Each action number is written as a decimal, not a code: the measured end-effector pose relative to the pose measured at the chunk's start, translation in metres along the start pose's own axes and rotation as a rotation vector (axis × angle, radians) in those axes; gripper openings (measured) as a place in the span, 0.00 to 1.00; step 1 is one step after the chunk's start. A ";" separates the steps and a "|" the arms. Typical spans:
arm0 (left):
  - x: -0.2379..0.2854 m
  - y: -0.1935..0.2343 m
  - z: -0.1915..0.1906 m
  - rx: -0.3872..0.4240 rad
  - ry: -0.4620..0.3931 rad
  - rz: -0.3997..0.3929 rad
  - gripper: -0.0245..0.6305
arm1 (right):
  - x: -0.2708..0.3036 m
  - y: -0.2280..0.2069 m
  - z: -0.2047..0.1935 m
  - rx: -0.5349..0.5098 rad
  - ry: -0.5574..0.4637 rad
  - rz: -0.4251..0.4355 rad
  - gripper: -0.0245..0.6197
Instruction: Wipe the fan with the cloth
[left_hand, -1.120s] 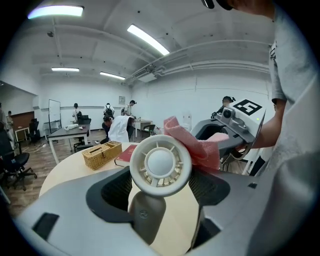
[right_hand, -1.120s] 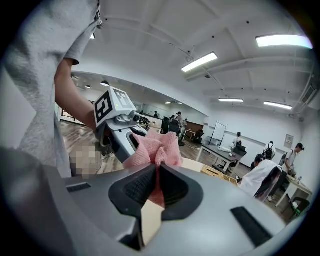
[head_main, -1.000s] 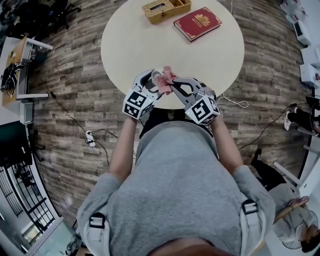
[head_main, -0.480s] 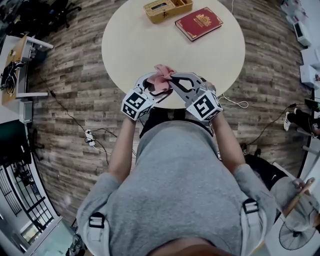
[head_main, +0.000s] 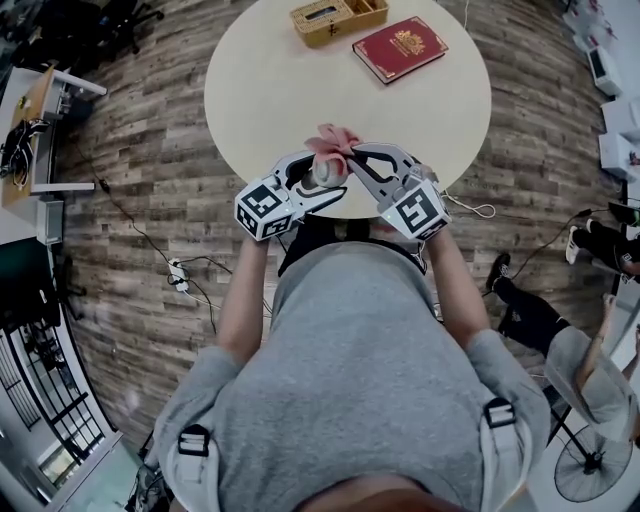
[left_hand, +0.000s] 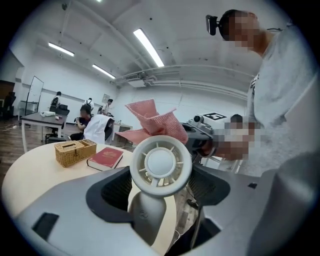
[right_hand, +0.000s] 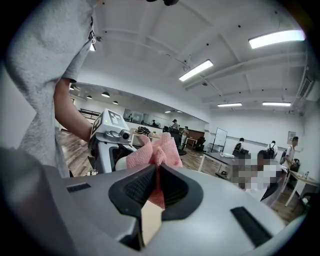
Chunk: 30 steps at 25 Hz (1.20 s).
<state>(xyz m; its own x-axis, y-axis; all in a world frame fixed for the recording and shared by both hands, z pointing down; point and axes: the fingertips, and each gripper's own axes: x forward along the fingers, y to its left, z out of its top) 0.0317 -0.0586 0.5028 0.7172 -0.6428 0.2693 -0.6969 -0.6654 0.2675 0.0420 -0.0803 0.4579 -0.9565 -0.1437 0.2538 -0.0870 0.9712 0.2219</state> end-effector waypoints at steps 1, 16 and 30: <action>-0.002 0.003 0.000 -0.007 -0.004 0.005 0.60 | -0.001 0.003 0.000 0.004 -0.003 0.007 0.08; -0.011 -0.005 0.005 -0.019 0.012 -0.129 0.60 | 0.003 0.029 0.040 0.031 -0.124 0.134 0.08; -0.032 -0.050 0.049 -0.220 -0.200 -0.419 0.60 | 0.002 0.003 0.031 0.197 -0.134 0.087 0.08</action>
<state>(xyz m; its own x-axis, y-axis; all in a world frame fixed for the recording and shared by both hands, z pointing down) 0.0441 -0.0239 0.4354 0.9076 -0.4123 -0.0794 -0.3187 -0.7997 0.5089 0.0315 -0.0718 0.4299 -0.9900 -0.0440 0.1343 -0.0425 0.9990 0.0138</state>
